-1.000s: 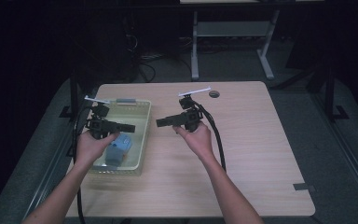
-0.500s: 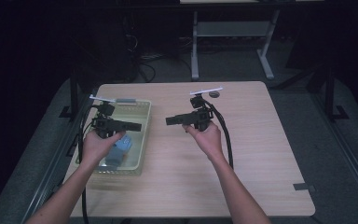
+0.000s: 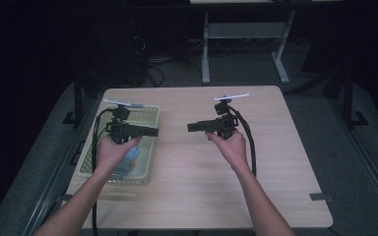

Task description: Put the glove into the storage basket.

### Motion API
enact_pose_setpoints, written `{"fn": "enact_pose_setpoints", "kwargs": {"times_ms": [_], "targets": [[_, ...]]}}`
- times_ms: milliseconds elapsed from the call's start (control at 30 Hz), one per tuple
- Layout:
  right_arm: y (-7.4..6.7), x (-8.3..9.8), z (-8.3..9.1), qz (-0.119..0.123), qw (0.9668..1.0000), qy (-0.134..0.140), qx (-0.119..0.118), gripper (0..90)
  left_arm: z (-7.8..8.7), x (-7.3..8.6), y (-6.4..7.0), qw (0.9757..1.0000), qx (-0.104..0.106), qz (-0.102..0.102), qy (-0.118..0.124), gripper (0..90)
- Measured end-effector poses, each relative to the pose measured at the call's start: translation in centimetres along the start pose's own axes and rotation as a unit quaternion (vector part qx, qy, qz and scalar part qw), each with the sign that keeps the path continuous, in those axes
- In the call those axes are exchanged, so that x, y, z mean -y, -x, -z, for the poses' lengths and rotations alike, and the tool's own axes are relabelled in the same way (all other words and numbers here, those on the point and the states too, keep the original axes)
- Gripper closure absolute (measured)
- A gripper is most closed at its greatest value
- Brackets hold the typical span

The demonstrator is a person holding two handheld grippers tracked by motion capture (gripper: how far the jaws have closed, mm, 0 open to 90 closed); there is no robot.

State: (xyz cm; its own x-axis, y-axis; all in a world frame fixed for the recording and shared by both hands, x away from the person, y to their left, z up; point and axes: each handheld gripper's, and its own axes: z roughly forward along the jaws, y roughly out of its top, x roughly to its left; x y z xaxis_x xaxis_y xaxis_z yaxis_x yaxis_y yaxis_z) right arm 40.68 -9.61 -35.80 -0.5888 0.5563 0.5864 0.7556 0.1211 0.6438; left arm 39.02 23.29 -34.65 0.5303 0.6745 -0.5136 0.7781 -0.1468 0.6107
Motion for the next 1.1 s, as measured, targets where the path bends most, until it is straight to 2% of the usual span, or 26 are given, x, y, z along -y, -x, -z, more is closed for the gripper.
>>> {"fn": "enact_pose_setpoints", "kwargs": {"times_ms": [333, 700, 900, 1100], "targets": [[0.9, 0.5, 2.2, -0.009, 0.9999, 0.007, 0.011, 37.2, -1.1, -0.5, 1.2, 0.9999, 0.008, -0.01, 0.001, 35.6], [2.4, 1.5, 4.0, -0.02, 0.9994, 0.011, 0.024, 35.4, -2.2, -0.7, 2.0, 0.9998, 0.019, -0.005, 0.006, 34.3], [2.8, 1.8, 4.9, -0.026, 0.9991, 0.018, 0.03, 35.2, -2.7, -0.8, 2.3, 0.9997, 0.024, -0.006, 0.005, 32.7], [3.8, 2.6, 6.1, -0.035, 0.9984, 0.023, 0.039, 34.3, -3.3, -1.0, 2.9, 0.9996, 0.026, -0.009, 0.007, 31.2]]}}
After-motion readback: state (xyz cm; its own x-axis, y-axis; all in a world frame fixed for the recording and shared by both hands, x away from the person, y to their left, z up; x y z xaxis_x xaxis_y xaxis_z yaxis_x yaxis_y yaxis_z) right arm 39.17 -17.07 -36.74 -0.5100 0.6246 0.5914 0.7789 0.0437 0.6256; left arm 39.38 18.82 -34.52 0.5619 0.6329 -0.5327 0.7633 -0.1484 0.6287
